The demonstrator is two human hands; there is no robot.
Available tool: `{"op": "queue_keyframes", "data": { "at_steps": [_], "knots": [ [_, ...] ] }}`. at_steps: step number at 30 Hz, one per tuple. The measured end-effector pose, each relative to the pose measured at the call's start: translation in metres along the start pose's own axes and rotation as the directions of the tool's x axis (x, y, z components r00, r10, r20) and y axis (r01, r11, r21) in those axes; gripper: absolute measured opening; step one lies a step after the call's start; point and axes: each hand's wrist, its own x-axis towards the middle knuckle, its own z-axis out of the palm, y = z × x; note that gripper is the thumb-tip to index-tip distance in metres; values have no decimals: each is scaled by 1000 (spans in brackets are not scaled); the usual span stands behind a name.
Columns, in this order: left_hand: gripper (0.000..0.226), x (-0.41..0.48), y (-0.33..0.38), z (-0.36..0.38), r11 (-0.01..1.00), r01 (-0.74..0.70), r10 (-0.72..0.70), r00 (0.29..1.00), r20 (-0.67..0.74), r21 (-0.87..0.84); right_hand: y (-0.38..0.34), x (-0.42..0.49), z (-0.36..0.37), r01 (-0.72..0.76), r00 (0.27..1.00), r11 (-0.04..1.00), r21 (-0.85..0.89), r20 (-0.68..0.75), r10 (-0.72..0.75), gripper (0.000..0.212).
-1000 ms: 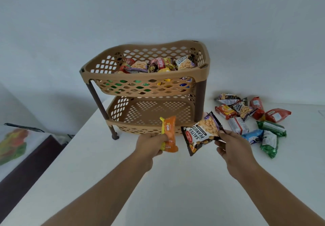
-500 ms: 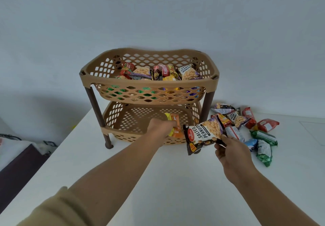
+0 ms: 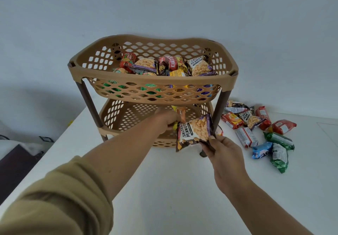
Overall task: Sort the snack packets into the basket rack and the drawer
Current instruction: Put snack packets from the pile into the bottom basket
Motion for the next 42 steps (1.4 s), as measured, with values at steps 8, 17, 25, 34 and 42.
{"op": "queue_keyframes", "data": {
  "at_steps": [8, 17, 25, 34, 42],
  "knots": [
    [9, 26, 11, -3, 997, -15, 17, 999, -30, 79, 17, 12, 28, 36, 999, 993, 113, -12, -35, 12],
    [15, 45, 17, 11, 980, 15, -35, 995, 95, 198, 22, 49, 20, 497, 809, 249, -831, 340, -480, 27],
    [39, 66, 11, 25, 966, -18, 16, 1000, 9, 259, 22, 54, 27, 341, 898, -98, -935, 355, -259, 47],
    [46, 81, 3, 32, 918, -26, 54, 997, -59, 396, 17, 49, 40, 520, 691, -398, -756, 646, -325, 51],
    [50, 92, 2, 30, 924, 18, 25, 994, -108, 382, 17, 85, 60, 497, 860, -480, -723, 482, 165, 81]
  ]
}}
